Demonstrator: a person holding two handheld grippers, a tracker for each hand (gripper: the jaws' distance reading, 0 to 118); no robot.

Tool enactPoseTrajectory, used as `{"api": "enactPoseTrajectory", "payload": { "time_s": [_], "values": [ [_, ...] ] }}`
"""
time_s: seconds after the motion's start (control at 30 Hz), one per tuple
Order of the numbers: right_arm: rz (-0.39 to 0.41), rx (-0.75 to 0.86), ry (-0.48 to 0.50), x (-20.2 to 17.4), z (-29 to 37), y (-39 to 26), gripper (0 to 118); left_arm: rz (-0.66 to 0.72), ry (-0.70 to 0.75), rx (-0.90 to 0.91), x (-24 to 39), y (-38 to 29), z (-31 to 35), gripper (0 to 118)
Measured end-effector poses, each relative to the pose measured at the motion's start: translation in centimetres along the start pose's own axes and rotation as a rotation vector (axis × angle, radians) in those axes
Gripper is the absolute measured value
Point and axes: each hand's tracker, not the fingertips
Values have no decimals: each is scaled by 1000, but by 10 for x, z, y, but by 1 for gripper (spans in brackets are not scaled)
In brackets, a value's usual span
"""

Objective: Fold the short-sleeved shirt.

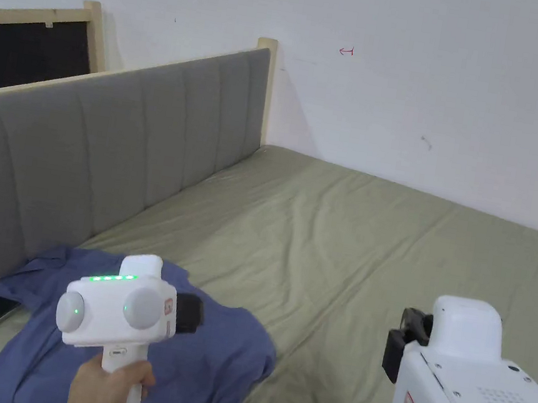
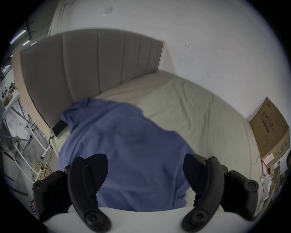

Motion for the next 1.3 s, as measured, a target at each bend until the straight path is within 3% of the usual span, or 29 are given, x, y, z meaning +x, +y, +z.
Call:
{"api": "enactPoseTrajectory", "payload": {
  "time_s": [0.23,0.3,0.33,0.43,0.5,0.53,0.57,0.6,0.83,0.97,1.03,1.13,1.3],
  "values": [
    [-7,-80,-20,8,-36,-17,0,-68,31,-187,21,-23,-57,105],
    [-12,-100,-18,9,-41,-22,0,-91,51,-296,21,-32,-87,91],
    [-14,-109,-15,9,-42,-25,0,-93,50,-346,22,-39,-98,88],
    [-16,-129,-16,9,-42,-30,0,-109,71,-275,28,-40,-85,85],
    [-28,-140,-14,10,-42,-32,0,-99,68,-263,27,-35,-78,48],
    [-39,-146,-10,12,-42,-33,0,-75,88,-254,25,-33,-78,15],
    [-50,-149,-6,13,-40,-34,0,-58,115,-266,16,-30,-87,3],
    [-60,-148,-6,14,-38,-34,0,-24,48,-320,12,-30,-92,3],
    [-83,-132,-35,33,-23,-30,0,77,-46,-271,4,-9,-60,3],
    [-118,-114,-64,49,-9,-27,0,41,-120,-181,25,25,-23,3],
    [-137,-102,-80,58,0,-24,0,34,-152,-146,43,38,-5,3],
    [-169,-75,-102,73,14,-19,0,69,-335,-105,79,51,26,3],
    [-186,-13,-178,103,46,-7,0,-70,-505,-51,178,55,77,3]
  ]
}}
